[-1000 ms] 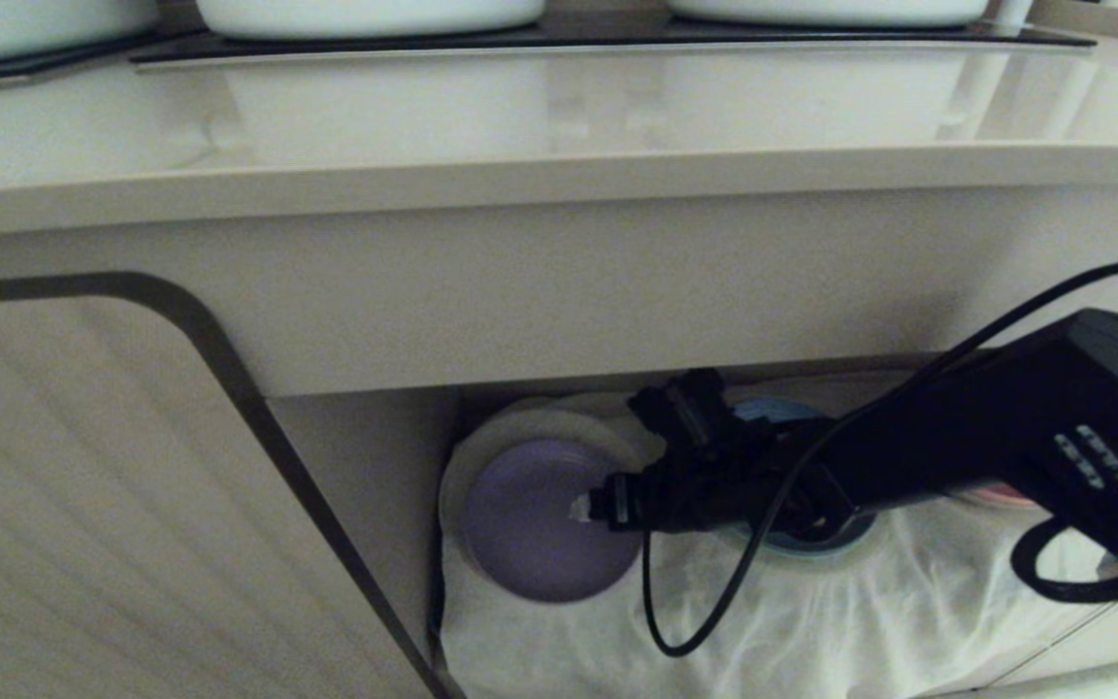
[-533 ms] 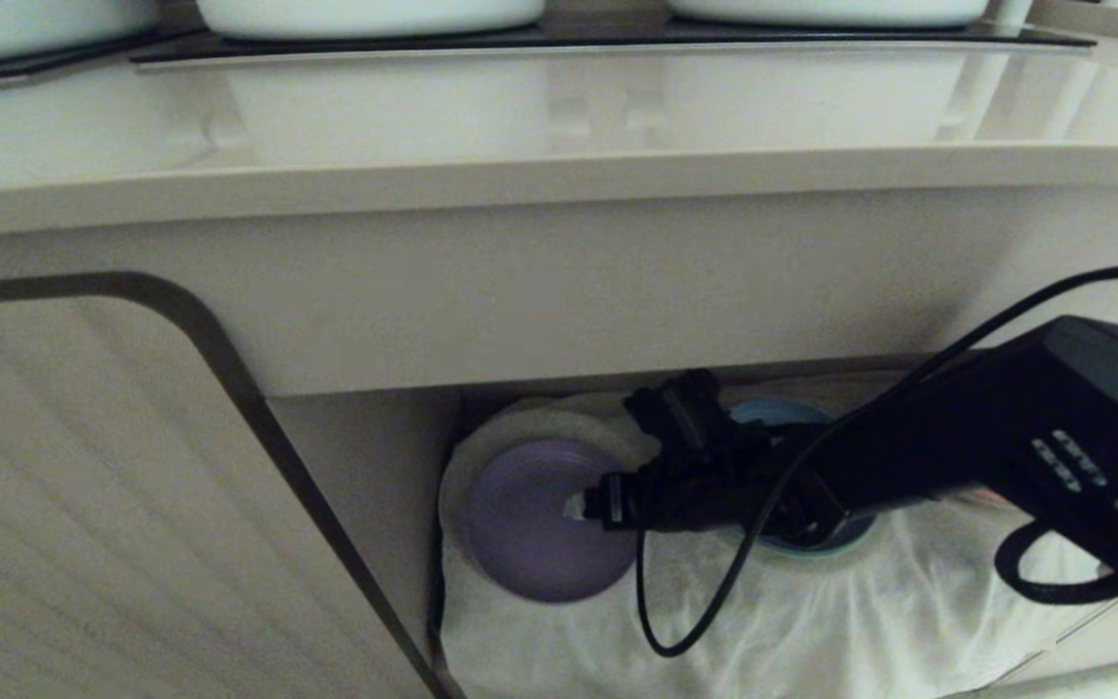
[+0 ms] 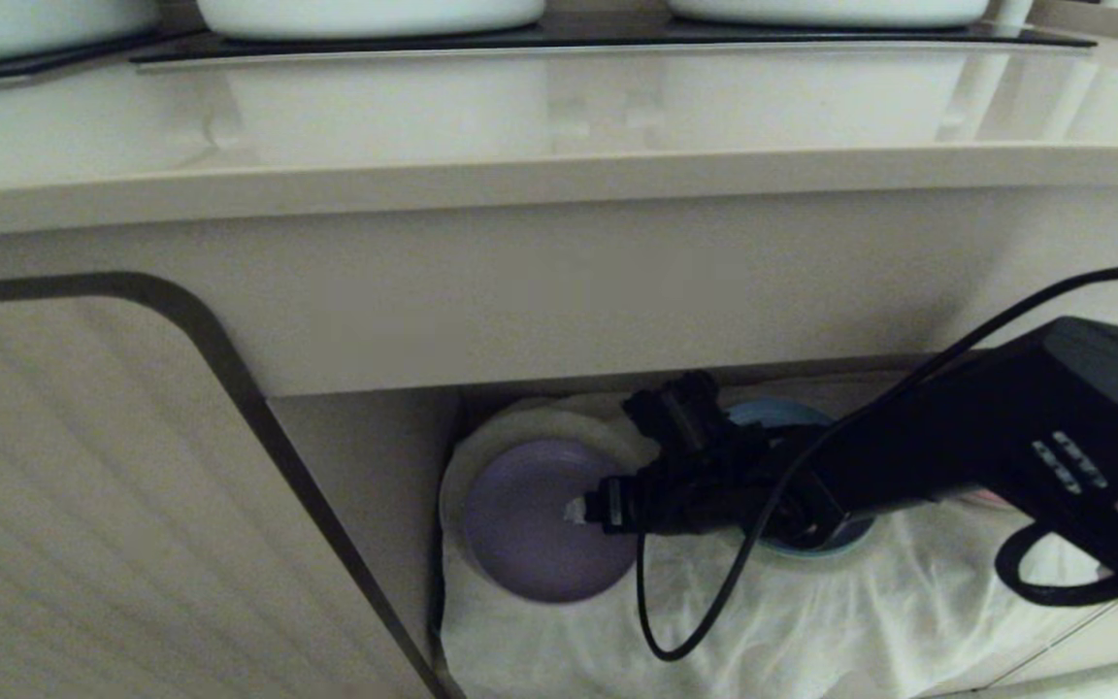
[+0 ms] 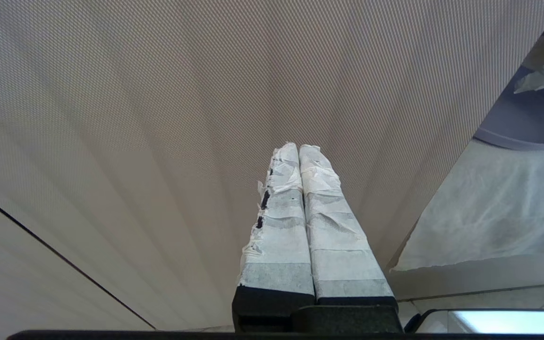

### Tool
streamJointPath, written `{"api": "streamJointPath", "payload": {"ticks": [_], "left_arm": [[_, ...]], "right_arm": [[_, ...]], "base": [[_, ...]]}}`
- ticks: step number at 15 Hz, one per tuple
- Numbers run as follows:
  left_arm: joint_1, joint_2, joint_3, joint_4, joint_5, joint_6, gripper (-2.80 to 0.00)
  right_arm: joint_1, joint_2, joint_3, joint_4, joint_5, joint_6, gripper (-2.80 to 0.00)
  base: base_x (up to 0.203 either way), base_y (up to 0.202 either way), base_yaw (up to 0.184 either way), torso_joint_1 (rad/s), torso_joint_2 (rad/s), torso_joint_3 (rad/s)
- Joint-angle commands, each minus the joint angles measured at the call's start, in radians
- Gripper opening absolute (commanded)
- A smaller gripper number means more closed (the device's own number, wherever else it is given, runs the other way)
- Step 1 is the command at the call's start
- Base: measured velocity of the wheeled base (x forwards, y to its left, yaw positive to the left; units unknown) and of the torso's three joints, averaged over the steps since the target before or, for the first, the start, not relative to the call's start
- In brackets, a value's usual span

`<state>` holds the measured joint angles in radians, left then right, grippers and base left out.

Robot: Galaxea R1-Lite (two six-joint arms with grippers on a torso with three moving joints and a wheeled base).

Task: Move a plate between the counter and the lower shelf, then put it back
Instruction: Pick up the plate in the cupboard

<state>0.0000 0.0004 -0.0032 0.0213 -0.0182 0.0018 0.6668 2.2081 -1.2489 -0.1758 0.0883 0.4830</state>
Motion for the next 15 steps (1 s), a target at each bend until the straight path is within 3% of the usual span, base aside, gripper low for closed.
{"api": "streamJointPath", "payload": {"ticks": [1,5,7,15], "left_arm": [[0.0,0.0,0.0,0.0,0.0,0.0,-2.8],[0.0,0.0,0.0,0.0,0.0,0.0,-2.8],[0.0,0.0,0.0,0.0,0.0,0.0,-2.8],[0.0,0.0,0.0,0.0,0.0,0.0,-2.8]], "right_arm": [[0.0,0.005,-0.003,0.001,0.001,0.003,-2.8],[-0.001,0.0,0.016,0.004,-0.014,0.001,-2.8],[0.0,0.0,0.02,0.005,-0.071,0.003,-2.8],[0.0,-0.022,0.027,0.006,-0.074,0.002,-2.8]], "base": [[0.0,0.0,0.0,0.0,0.0,0.0],[0.0,0.0,0.0,0.0,0.0,0.0],[0.0,0.0,0.0,0.0,0.0,0.0],[0.0,0.0,0.0,0.0,0.0,0.0]]}}
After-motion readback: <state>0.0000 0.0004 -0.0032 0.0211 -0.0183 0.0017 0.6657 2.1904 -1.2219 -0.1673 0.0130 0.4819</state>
